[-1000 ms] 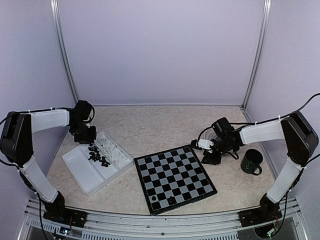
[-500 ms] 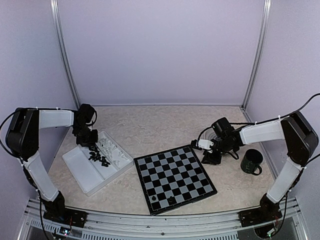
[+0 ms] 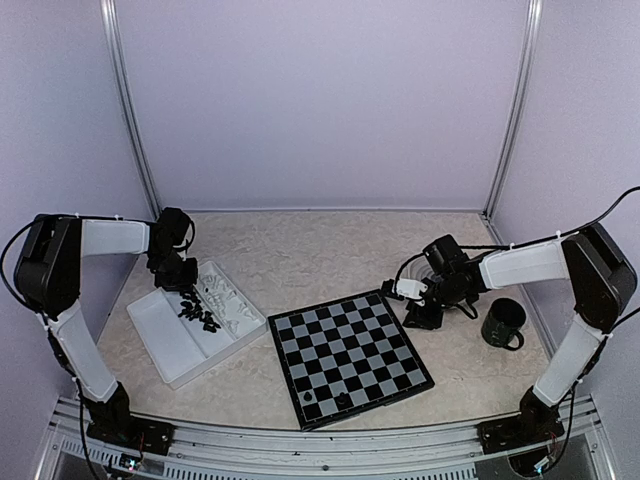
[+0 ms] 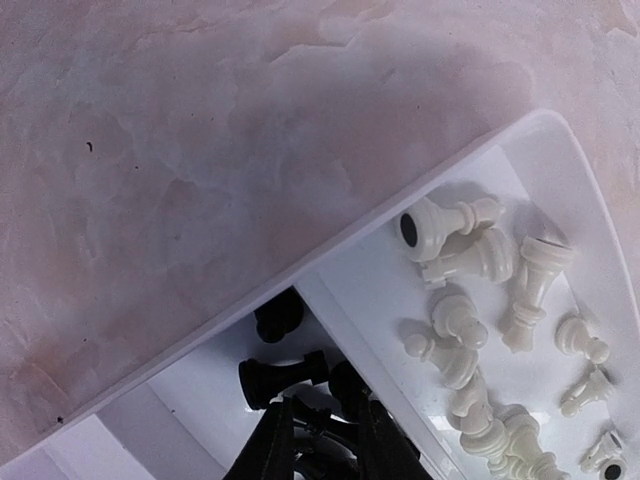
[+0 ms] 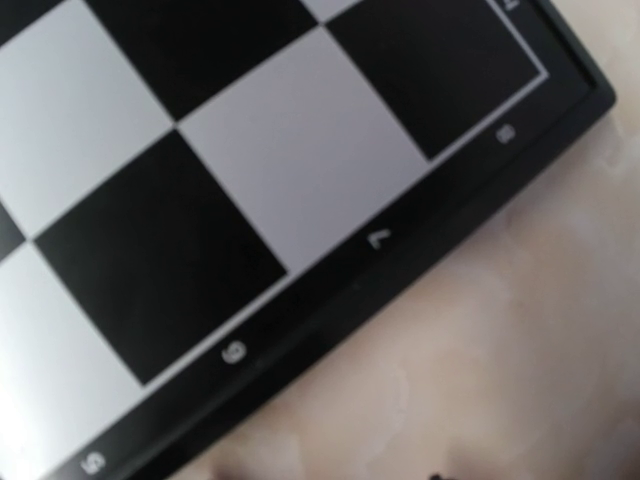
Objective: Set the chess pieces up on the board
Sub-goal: Pick up the pawn from the storage box.
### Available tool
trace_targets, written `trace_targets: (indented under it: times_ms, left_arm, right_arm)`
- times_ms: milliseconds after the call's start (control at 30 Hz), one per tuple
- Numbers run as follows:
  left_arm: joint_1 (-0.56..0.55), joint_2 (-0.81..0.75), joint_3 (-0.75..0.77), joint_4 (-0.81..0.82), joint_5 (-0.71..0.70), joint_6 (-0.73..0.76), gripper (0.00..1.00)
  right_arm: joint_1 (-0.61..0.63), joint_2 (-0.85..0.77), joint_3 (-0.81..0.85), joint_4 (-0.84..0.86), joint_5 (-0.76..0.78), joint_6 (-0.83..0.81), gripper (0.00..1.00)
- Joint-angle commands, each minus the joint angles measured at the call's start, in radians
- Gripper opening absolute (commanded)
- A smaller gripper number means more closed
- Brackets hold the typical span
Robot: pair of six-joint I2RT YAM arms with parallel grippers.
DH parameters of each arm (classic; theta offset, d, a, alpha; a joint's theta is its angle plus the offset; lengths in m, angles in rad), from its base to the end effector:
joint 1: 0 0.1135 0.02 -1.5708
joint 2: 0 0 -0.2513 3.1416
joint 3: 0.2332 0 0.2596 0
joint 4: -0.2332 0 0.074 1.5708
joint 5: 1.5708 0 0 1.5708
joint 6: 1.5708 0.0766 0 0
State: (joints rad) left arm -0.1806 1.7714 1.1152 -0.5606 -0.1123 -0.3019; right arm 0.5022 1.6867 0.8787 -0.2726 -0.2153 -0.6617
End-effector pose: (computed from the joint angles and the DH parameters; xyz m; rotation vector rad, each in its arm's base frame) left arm 0.3545 -0.0560 0.1124 -0.1958 2.7646 0.0328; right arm 0.2875 0.1766 0.0907 -1.5036 2.1561 0.2307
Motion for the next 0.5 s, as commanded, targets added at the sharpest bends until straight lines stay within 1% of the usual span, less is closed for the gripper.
trace_targets:
  times_ms: [0,133,233,400,467]
  left_arm:
    - [0.01,0.022,-0.007,0.035,0.0,0.017,0.23]
    - [0.013,0.029,0.005,0.042,0.01,0.02,0.19]
    - [0.013,0.034,0.011,0.044,0.025,0.022,0.19]
    - [0.014,0.05,0.014,0.055,0.051,0.031,0.24]
    - [0.016,0.058,0.022,0.058,0.056,0.035,0.29]
  right_arm:
    - [0.009,0.011,-0.002,-0.016,-0.003,-0.002,0.46]
    - [0.009,0.011,-0.001,-0.018,-0.003,-0.002,0.46]
    - [0.009,0.009,-0.002,-0.017,-0.002,-0.002,0.46]
    - [0.009,0.01,-0.001,-0.018,-0.003,-0.002,0.46]
    - [0.009,0.01,0.0,-0.019,-0.004,-0.002,0.46]
